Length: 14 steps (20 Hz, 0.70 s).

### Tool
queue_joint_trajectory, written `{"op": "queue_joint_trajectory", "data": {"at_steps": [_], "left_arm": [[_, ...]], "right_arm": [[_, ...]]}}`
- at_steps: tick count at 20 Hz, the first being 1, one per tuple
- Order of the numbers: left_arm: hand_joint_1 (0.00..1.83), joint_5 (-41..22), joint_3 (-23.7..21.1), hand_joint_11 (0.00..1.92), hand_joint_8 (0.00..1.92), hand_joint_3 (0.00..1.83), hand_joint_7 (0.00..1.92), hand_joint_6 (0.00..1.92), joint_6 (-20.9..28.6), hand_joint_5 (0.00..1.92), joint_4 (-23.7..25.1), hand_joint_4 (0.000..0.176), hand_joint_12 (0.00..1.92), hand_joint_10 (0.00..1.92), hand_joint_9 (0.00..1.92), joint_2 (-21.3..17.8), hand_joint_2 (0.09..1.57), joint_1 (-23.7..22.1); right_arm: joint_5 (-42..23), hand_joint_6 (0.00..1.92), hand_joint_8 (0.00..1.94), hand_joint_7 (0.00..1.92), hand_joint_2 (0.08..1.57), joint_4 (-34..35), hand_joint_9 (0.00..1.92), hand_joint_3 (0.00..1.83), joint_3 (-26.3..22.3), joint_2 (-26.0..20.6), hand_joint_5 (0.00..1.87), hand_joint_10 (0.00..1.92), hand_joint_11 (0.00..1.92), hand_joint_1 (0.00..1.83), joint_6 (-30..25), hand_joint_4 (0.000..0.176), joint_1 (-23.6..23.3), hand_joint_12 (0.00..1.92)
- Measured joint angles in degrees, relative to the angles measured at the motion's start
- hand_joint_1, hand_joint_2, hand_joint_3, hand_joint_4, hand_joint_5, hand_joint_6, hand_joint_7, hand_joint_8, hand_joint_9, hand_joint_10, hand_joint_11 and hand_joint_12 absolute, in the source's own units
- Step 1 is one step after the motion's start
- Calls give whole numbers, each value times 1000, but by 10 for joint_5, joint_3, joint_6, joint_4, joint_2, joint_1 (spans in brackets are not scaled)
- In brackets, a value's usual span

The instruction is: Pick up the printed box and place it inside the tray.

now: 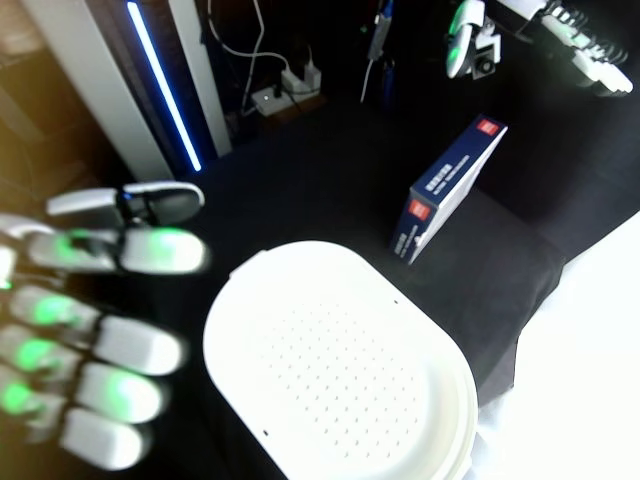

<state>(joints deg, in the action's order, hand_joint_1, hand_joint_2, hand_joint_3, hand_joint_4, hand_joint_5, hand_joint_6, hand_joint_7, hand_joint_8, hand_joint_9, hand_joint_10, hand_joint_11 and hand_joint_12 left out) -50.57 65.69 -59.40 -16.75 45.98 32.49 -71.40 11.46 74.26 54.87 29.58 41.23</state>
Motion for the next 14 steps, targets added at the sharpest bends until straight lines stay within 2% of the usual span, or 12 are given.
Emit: {"op": "queue_joint_trajectory", "data": {"at_steps": [1, 2, 3, 4, 5, 6, 7, 8, 9, 10, 11, 14], "left_arm": [[531, 0, 0, 0, 0, 34, 0, 0, 0, 0, -1, 120, 0, 0, 0, 0, 838, 0], [557, 0, 0, 0, 0, 41, 0, 0, 0, 0, -2, 75, 0, 0, 0, 0, 861, 0], [608, 0, 0, 0, 0, 27, 0, 0, 0, 0, -2, 44, 0, 0, 0, 0, 910, 0], [631, 2, 0, 0, 0, 25, 0, 0, 0, 0, 0, 32, 0, 0, 0, 0, 926, 0], [661, 3, 0, 0, 0, 20, 0, 0, 0, 0, 3, 57, 0, 0, 0, 0, 924, 0], [693, 6, 0, 0, 0, 9, 0, 0, 0, 0, 3, 64, 0, 0, 0, 0, 905, 0], [672, 11, 1, 0, 0, 0, 0, 0, 0, 0, 3, 51, 0, 0, 0, 0, 871, 0], [659, 21, 7, 0, 0, 0, 0, 0, 1, 0, 7, 24, 0, 0, 0, 4, 856, 0], [704, 30, 9, 0, 0, 0, 0, 0, 0, 0, 8, 15, 0, 0, 0, 6, 863, -3], [728, 47, 16, 0, 0, 0, 0, 0, 1, 0, 11, 51, 0, 0, 0, 12, 834, -12], [727, 62, 22, 2, 0, 0, 0, 0, 0, 0, 18, 60, 1, 0, 0, 19, 778, -23], [724, 103, 37, 0, 0, 0, 1, 0, 1, 0, 50, 38, 0, 0, 0, 38, 698, -43]], "right_arm": [[0, 0, 0, 0, 642, 1, 0, 169, 0, 0, 0, 0, 0, 615, 0, 176, 0, 0], [0, 0, 0, 0, 677, 3, 0, 125, 0, 0, 0, 0, 0, 617, 0, 176, 0, 0], [0, 0, 0, 0, 687, 3, 0, 115, 0, 0, 0, 0, 0, 622, 0, 176, 0, 0], [0, 0, 0, 0, 693, 3, 0, 111, 0, 0, 0, 0, 0, 602, 0, 176, 0, 0], [0, 0, 0, 0, 718, 3, 0, 117, 0, 0, 0, 0, 0, 587, 0, 176, 0, 0], [0, 0, 0, 0, 737, 3, 0, 123, 1, 0, 0, 0, 0, 594, 0, 176, 0, 0], [0, 0, 0, 0, 730, 3, 4, 117, 2, 0, 0, 2, 0, 587, 0, 176, 0, 0], [0, 0, 0, 0, 746, 5, 15, 76, 4, 1, 0, 1, 0, 577, 0, 176, 0, 0], [-1, 0, 0, 0, 740, 5, 13, 62, 4, 1, 0, 0, 0, 580, 0, 176, 0, 0], [-1, 0, 0, 0, 739, 5, 4, 57, 4, 1, 0, 0, 0, 590, 0, 176, 0, 0], [-1, 0, 0, 0, 737, 4, 3, 54, 4, 1, 0, 0, 0, 597, 0, 176, 0, 0], [-1, 0, 0, 0, 746, 3, 12, 52, 4, 1, 0, 4, 0, 577, 0, 176, 0, 0]]}}
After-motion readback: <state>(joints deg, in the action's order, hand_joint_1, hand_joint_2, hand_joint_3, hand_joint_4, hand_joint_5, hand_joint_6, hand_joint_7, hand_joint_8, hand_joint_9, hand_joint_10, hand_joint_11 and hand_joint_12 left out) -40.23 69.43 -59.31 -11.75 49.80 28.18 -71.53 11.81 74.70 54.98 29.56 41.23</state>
